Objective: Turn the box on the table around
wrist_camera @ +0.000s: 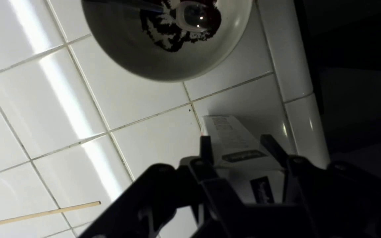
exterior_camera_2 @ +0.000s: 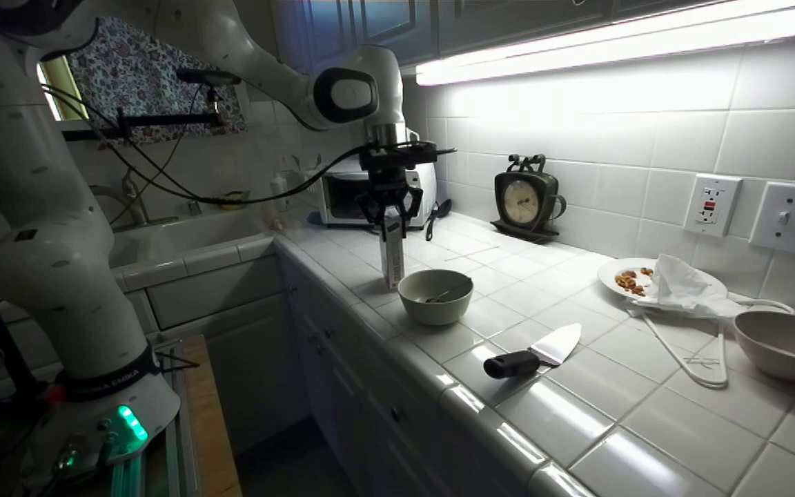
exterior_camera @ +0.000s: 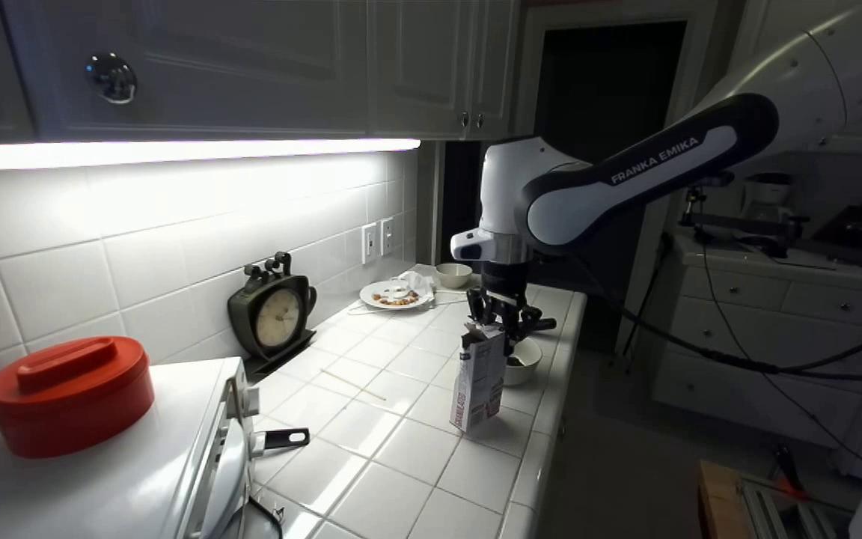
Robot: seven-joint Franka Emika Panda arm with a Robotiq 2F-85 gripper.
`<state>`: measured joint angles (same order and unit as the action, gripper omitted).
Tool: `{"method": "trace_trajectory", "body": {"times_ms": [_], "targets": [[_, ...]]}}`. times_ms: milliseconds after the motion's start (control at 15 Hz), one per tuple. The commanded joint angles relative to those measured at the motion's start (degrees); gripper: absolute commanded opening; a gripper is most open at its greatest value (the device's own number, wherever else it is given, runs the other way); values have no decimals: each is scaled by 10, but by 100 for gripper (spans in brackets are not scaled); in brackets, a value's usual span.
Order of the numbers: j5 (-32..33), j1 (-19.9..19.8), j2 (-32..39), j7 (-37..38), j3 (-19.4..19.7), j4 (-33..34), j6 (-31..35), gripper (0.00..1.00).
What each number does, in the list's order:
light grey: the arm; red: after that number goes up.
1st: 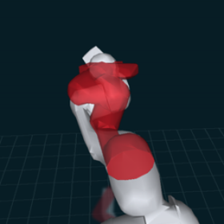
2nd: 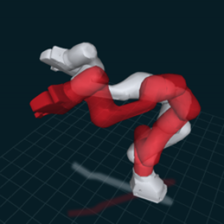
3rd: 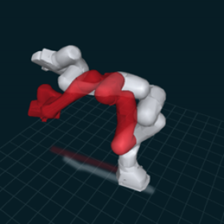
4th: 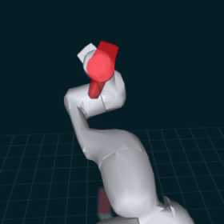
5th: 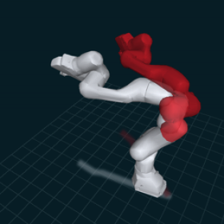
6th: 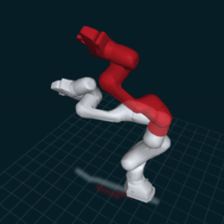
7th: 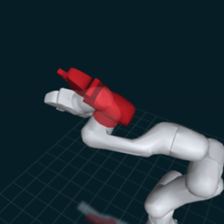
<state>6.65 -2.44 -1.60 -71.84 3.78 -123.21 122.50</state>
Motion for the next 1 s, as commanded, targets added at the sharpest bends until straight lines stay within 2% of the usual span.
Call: {"method": "trace_trajectory", "body": {"times_ms": [0, 600, 933], "targets": [[4, 1, -1, 84, -6, 12, -9, 16], [23, 10, -14, 284, -19, -2, -12, 16], [4, 12, -21, 394, -21, -19, -21, 16]]}}
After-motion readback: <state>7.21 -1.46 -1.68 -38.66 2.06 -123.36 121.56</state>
